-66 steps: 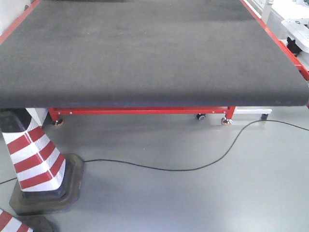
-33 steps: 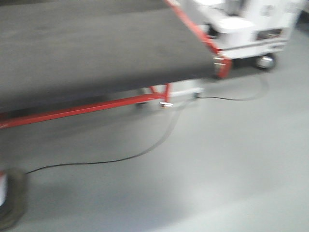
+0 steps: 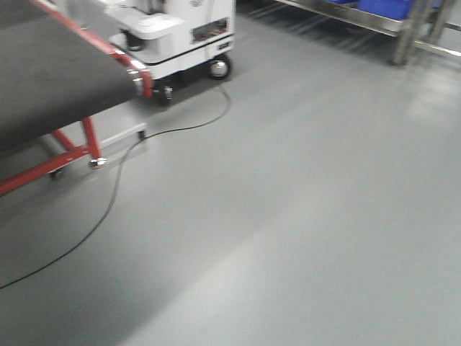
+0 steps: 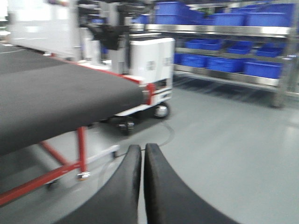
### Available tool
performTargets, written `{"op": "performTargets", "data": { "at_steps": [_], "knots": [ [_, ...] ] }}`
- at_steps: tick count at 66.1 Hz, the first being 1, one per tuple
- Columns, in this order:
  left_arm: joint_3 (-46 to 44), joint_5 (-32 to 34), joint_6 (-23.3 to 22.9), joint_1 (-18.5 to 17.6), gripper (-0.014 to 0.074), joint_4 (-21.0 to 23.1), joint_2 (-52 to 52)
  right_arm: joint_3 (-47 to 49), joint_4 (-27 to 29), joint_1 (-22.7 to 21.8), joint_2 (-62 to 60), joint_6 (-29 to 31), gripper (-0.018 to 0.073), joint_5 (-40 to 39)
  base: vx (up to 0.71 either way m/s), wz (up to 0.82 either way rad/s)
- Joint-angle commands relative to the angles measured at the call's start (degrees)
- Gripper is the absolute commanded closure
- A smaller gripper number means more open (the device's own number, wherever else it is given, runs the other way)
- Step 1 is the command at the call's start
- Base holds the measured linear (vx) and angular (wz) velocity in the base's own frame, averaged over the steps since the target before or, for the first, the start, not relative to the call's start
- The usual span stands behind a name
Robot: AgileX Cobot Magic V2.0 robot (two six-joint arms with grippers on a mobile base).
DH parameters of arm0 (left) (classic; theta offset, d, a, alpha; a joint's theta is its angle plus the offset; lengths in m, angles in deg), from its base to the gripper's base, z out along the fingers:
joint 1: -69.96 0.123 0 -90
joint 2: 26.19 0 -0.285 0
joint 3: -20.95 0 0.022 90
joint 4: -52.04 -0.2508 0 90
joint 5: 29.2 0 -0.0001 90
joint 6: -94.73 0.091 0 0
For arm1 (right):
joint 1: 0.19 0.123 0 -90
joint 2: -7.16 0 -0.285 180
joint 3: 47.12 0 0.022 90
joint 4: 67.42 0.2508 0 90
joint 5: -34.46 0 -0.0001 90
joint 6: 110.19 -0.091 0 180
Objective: Pour parts from conveyor to right shelf
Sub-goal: 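Drive away from the conveyor holding the block in the right gripper, then drive along the yellow floor line past the metal carts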
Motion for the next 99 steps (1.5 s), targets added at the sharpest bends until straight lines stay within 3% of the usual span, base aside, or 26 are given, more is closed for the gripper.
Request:
{"op": "performTargets", "data": {
  "at_steps": [1,99],
  "knots": [
    [-1.12,4.52,-0.44,0.11,0.0603,0.35,-0.69,1.48,-0.32,-0.31,0.52,0.32,0.0564,-4.76,-0.18,-0.7],
    [-1.12,4.52,-0.44,0.11,0.0603,0.35,-0.69,1.48,-0.22,-0.32,0.52,0.32,0.0564,-4.61,-0.11,-0.62]
  ]
}}
